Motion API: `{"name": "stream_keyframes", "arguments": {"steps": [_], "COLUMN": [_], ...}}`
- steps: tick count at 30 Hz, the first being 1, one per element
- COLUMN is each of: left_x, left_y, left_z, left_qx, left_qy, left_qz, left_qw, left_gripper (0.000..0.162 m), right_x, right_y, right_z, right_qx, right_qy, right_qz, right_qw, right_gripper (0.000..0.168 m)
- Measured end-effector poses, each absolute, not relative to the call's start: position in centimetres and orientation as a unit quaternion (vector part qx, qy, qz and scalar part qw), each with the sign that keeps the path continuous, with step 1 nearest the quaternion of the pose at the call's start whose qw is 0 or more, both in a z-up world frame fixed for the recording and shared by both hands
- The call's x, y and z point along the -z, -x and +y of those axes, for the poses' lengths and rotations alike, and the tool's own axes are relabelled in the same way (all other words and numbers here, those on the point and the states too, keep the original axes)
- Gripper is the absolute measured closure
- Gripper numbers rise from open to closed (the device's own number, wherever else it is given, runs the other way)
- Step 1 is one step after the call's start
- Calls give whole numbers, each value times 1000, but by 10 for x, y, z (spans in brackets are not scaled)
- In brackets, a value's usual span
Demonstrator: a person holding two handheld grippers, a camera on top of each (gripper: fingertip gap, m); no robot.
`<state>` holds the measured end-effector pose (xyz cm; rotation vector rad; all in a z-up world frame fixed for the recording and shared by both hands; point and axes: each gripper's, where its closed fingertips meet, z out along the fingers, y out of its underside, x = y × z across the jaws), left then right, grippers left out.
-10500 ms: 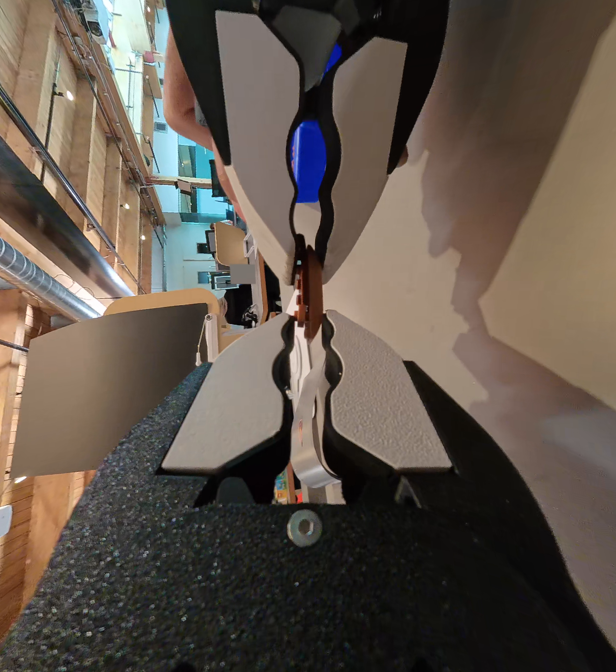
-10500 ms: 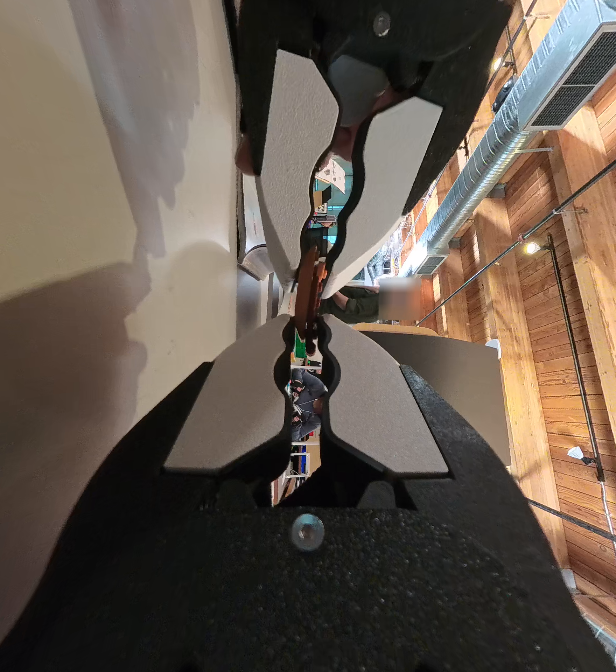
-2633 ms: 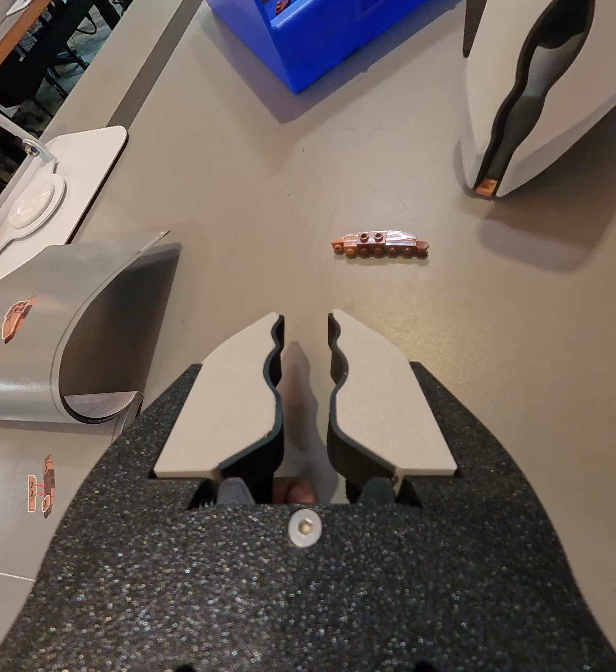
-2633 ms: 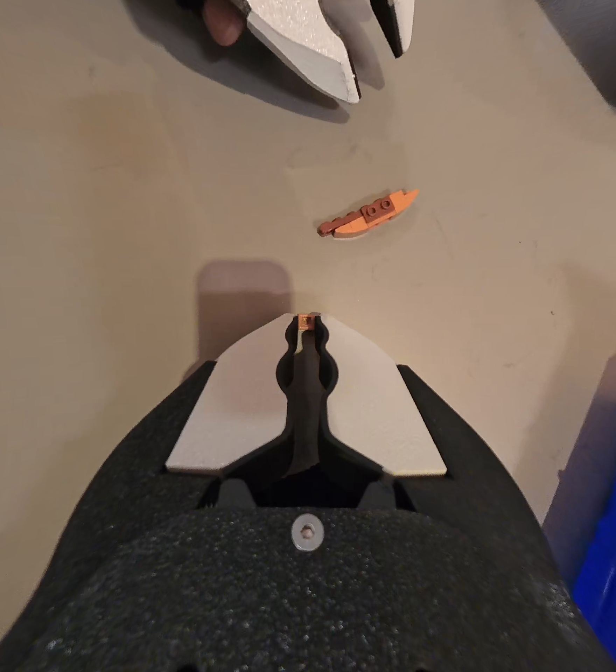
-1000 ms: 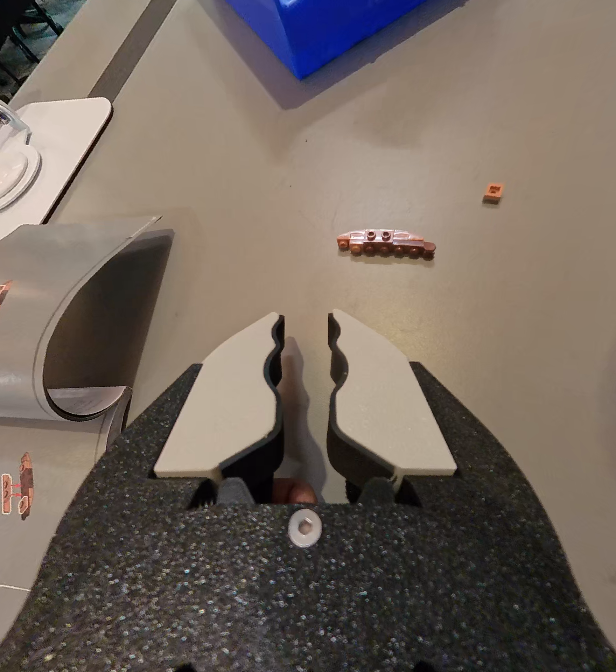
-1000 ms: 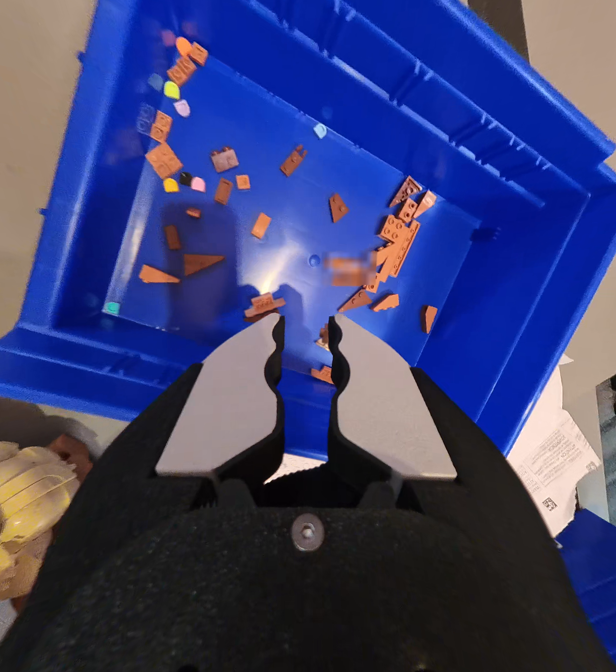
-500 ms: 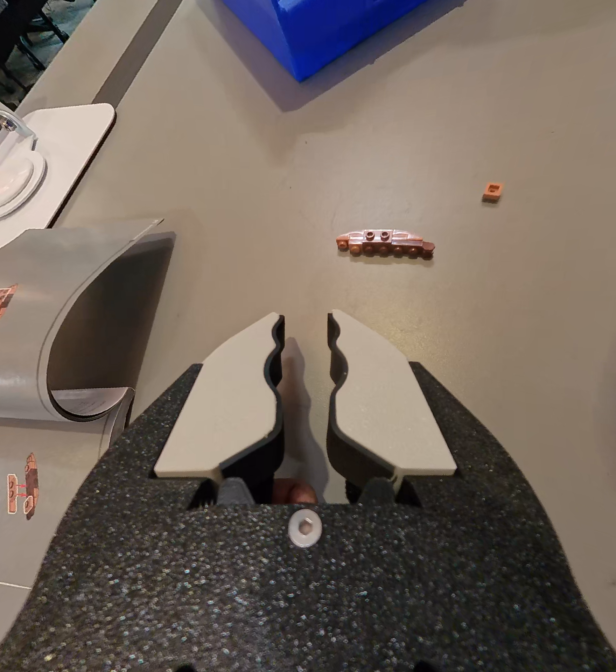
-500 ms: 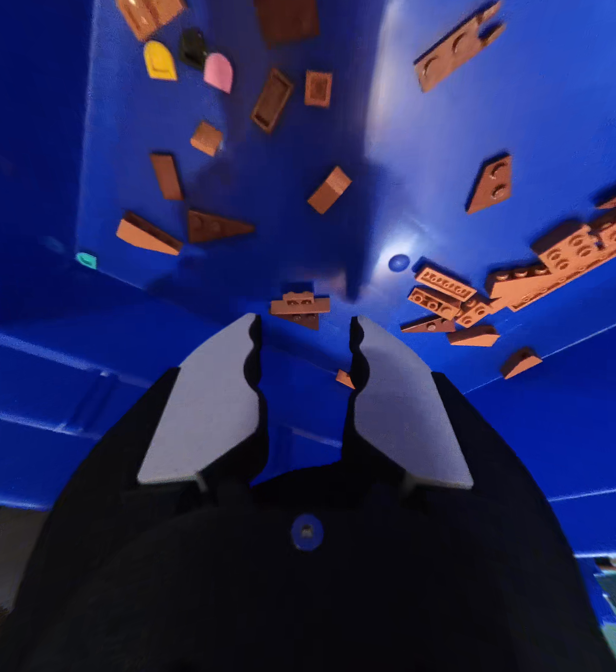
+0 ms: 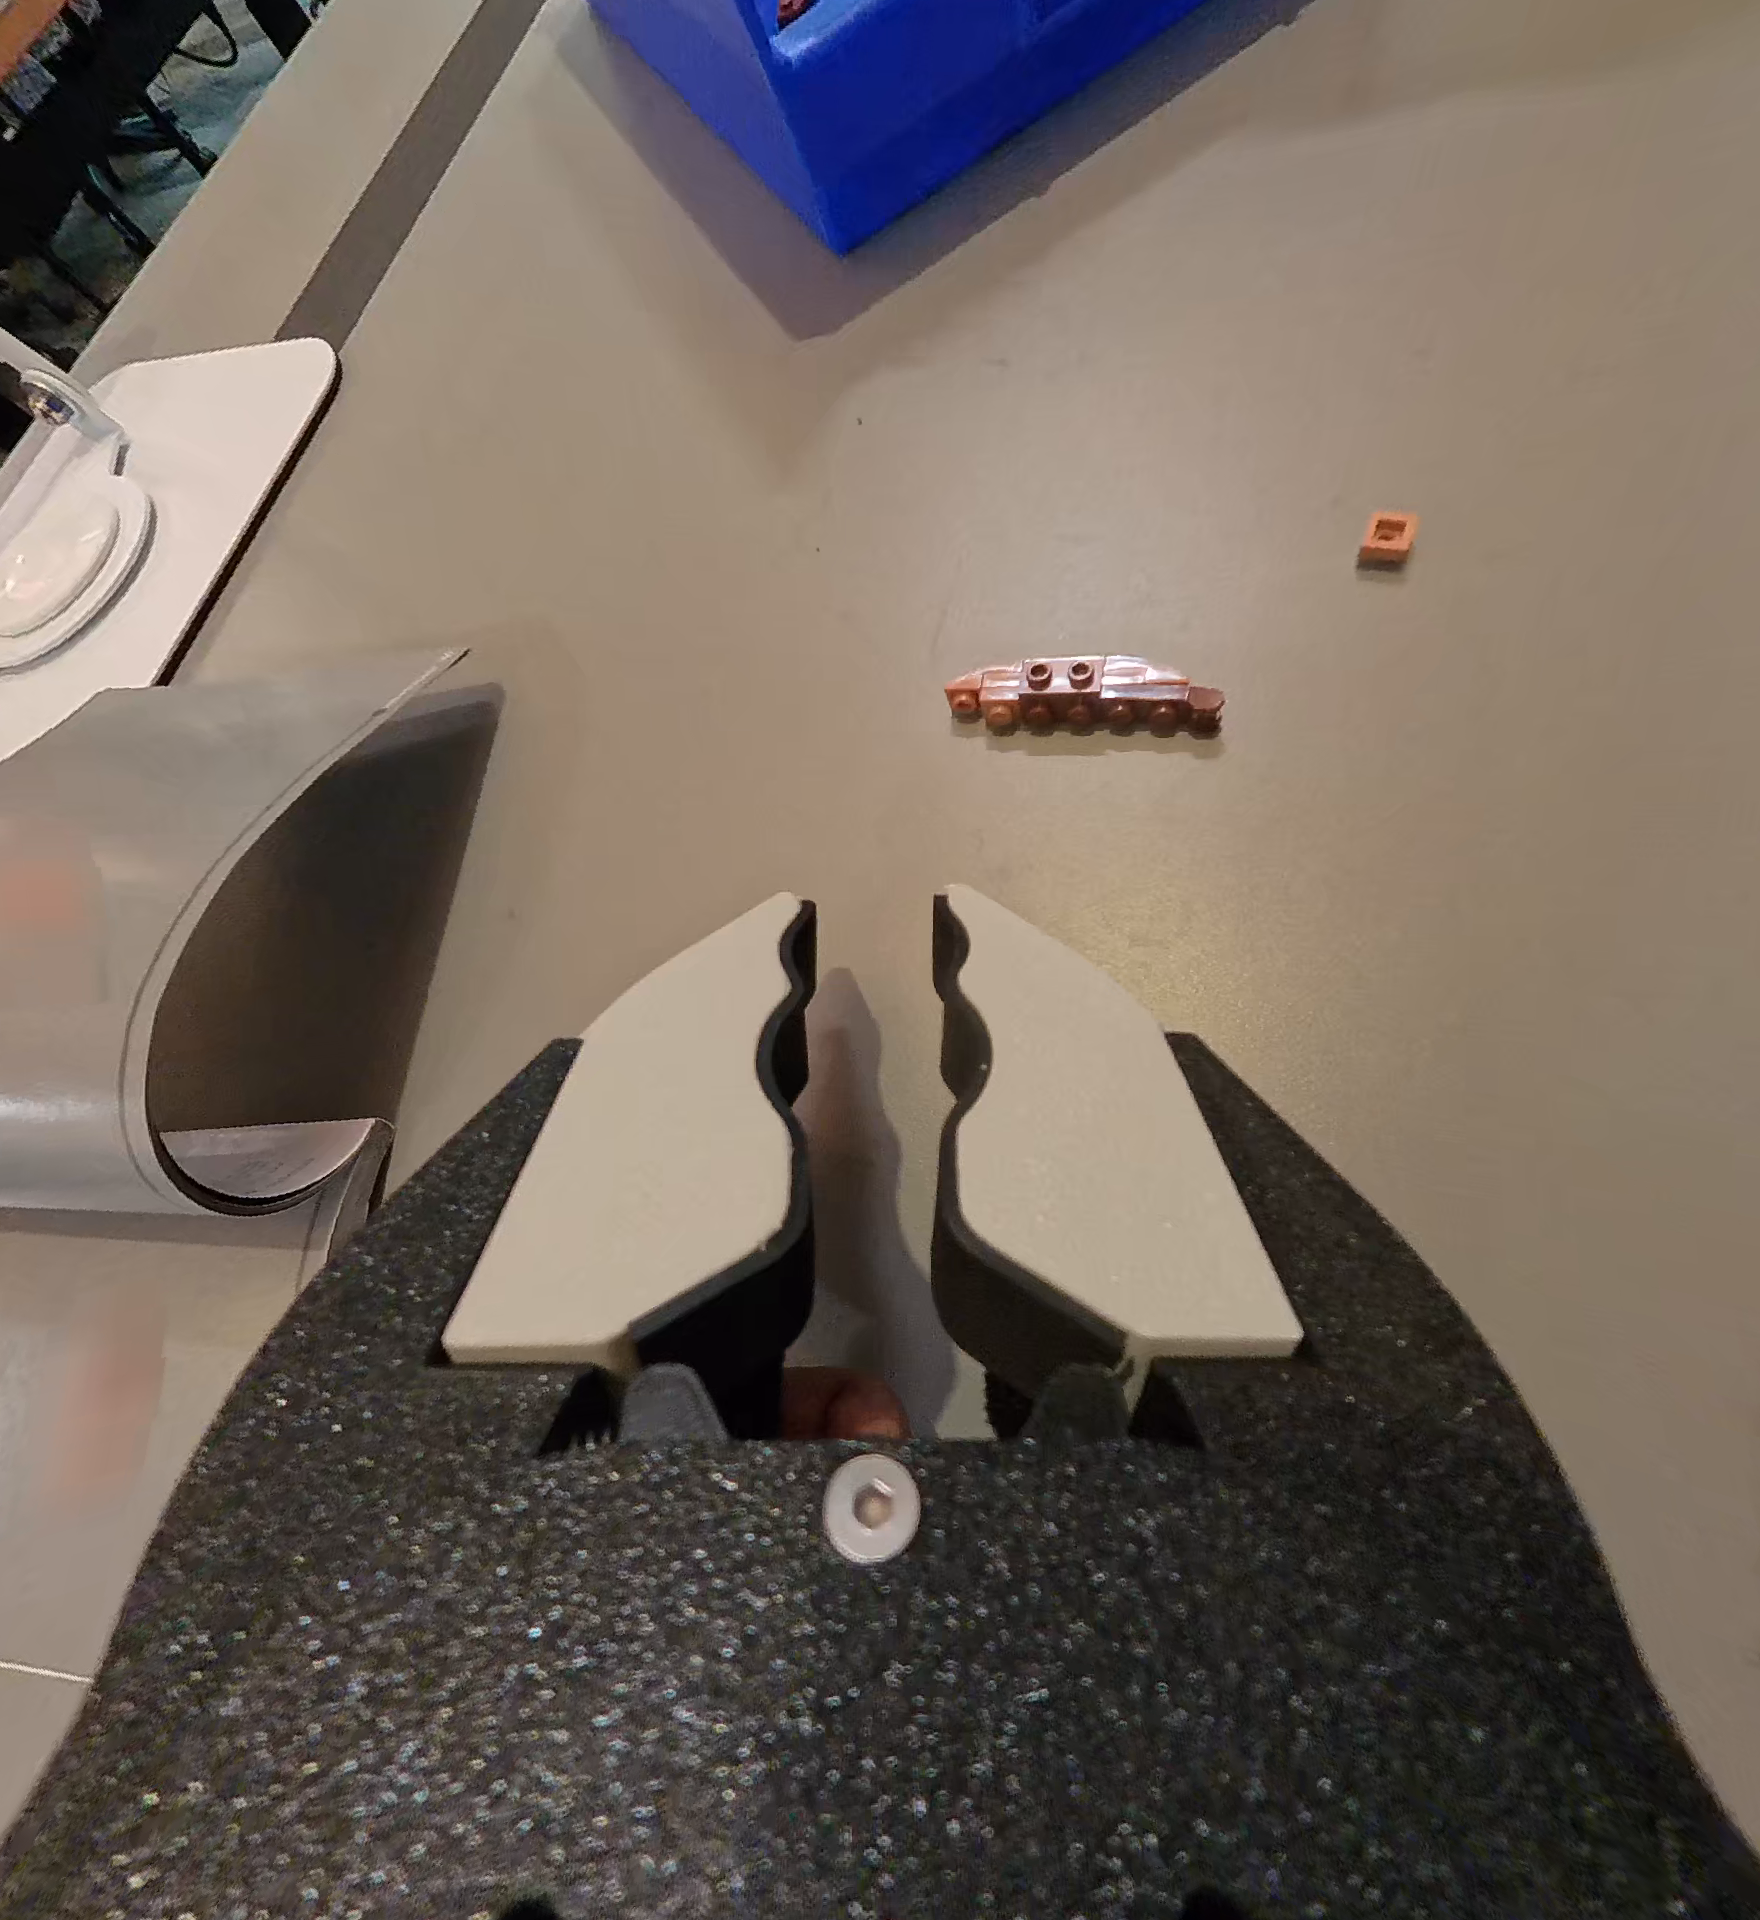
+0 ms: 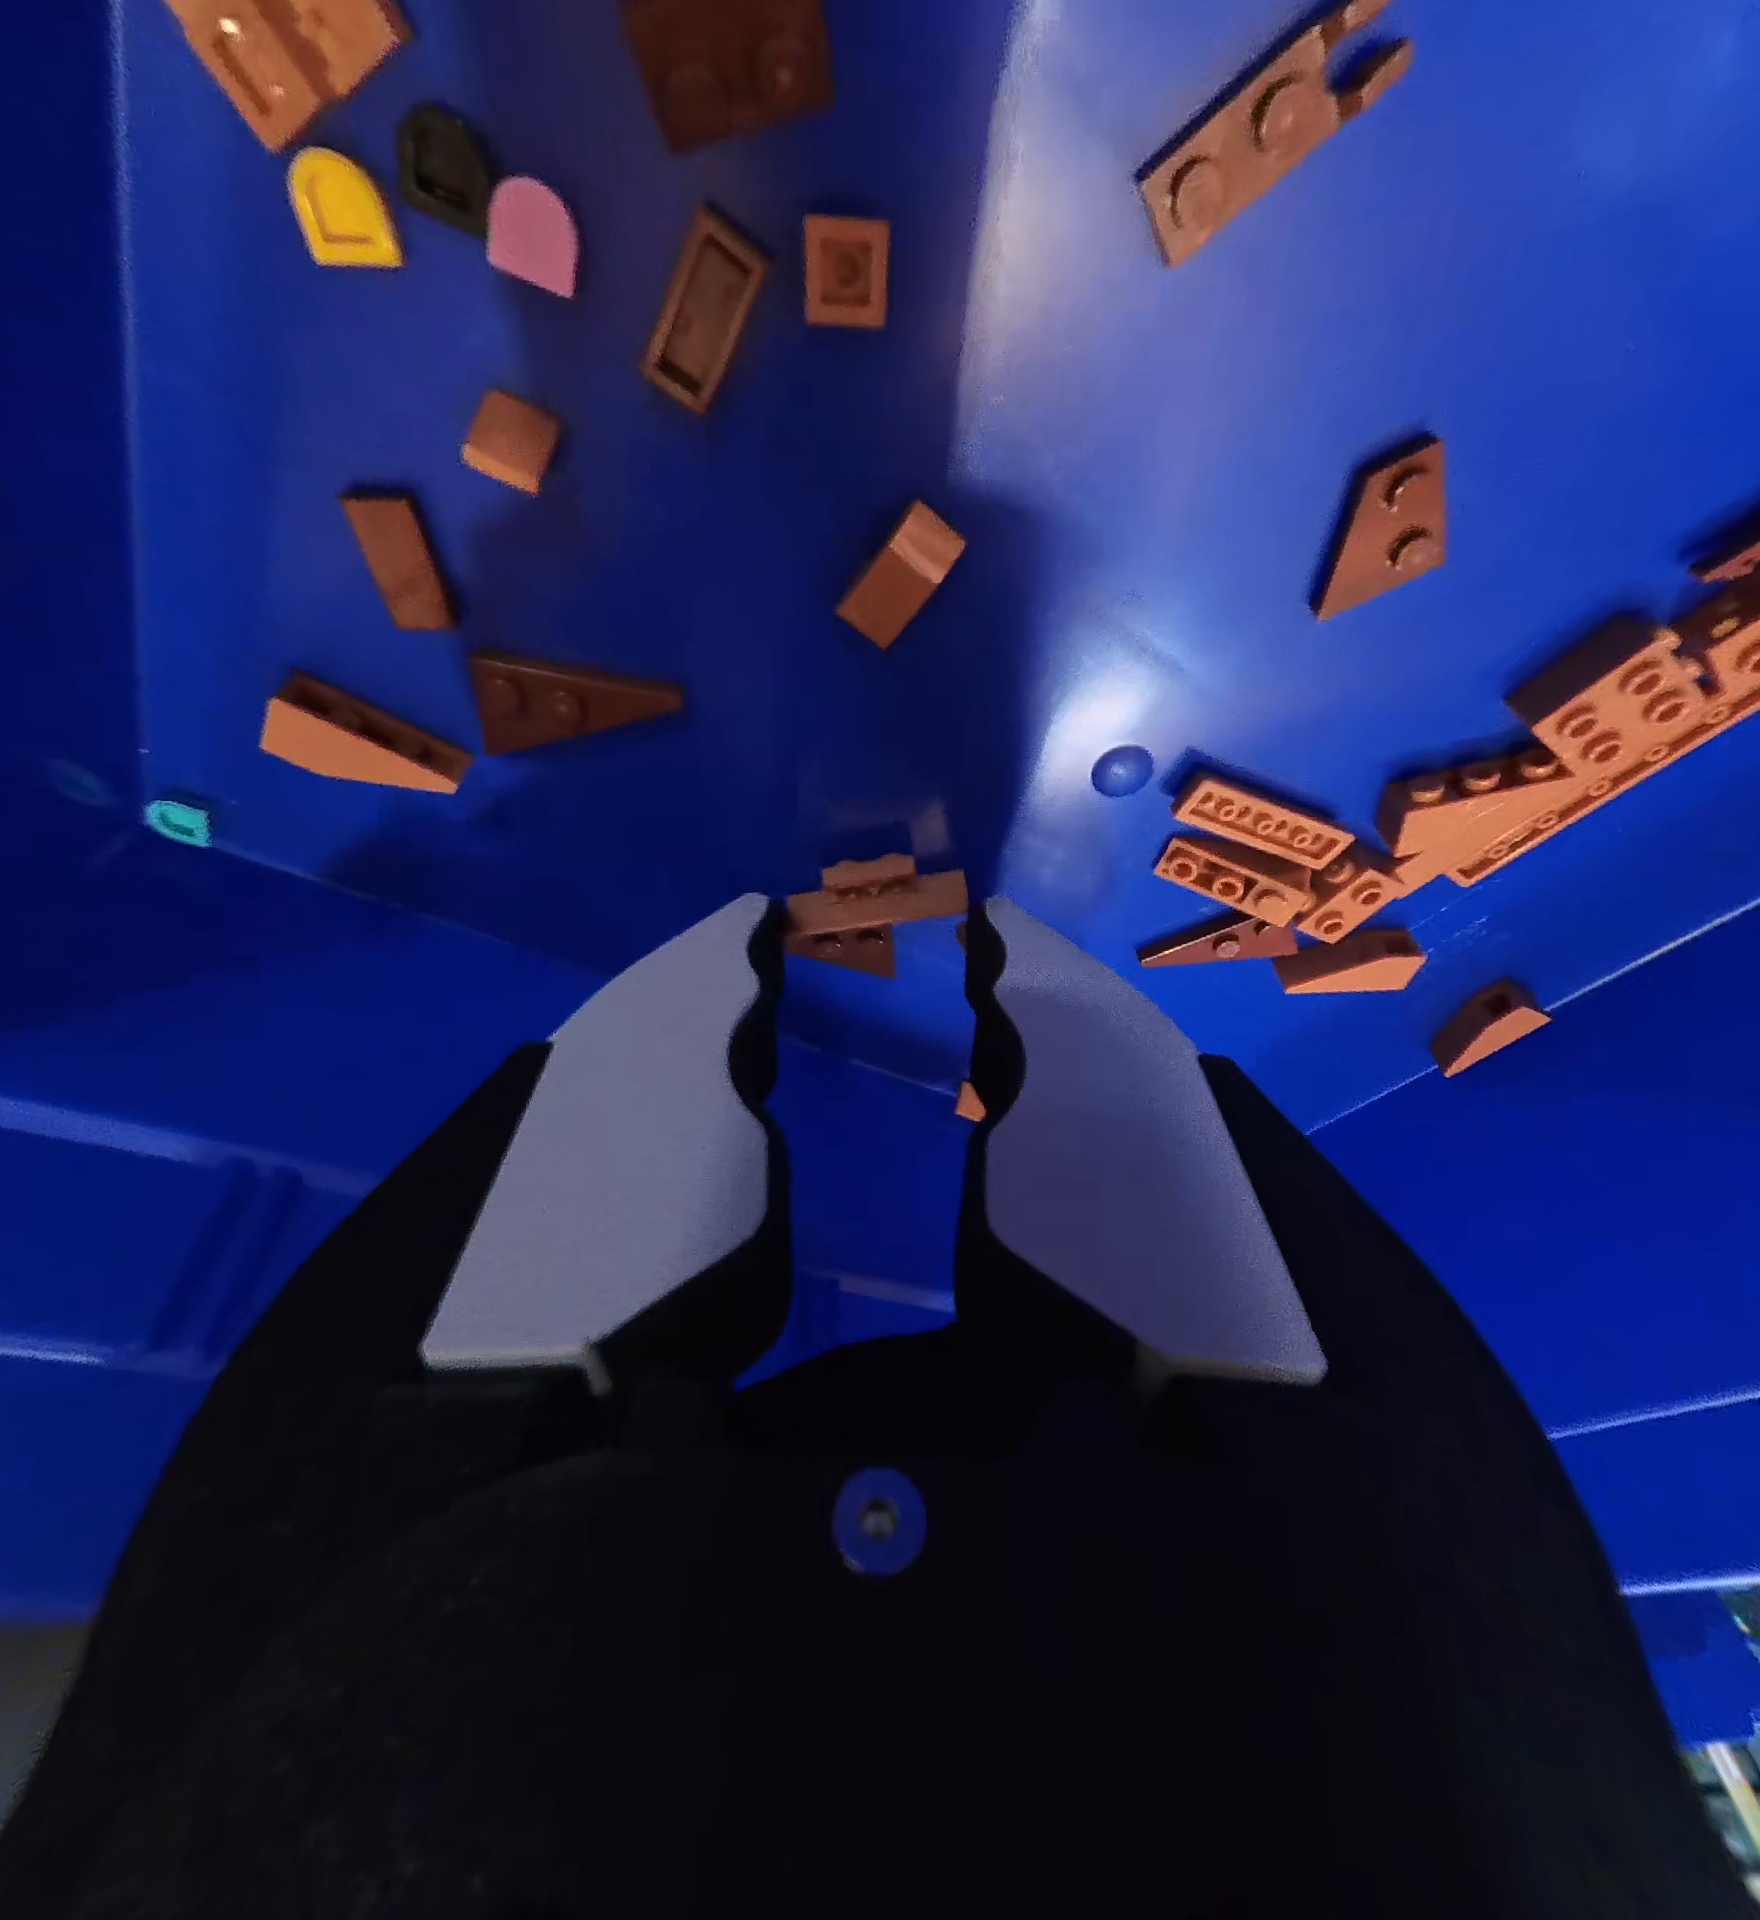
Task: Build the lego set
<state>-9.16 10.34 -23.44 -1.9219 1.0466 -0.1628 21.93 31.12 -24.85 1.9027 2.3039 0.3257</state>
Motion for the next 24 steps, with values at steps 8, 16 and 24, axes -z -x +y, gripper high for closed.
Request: {"name": "stream_keyframes", "arguments": {"steps": [8,16,24], "left_x": [234,234,234], "left_y": [91,91,91], "left_z": [103,103,103], "left_qx": [65,66,62], "left_qy": [778,778,775], "left_qz": [426,426,429], "left_qw": [457,457,460], "left_gripper": [141,141,141], "right_x": [234,215,196], "right_y": [-207,-182,-155], "right_z": [307,282,230], "right_qx": [-67,11,130], "right_qy": [-617,-606,-568], "right_qz": [783,796,812], "right_qw": [28,-12,-23], "right_gripper": [130,130,131]}}
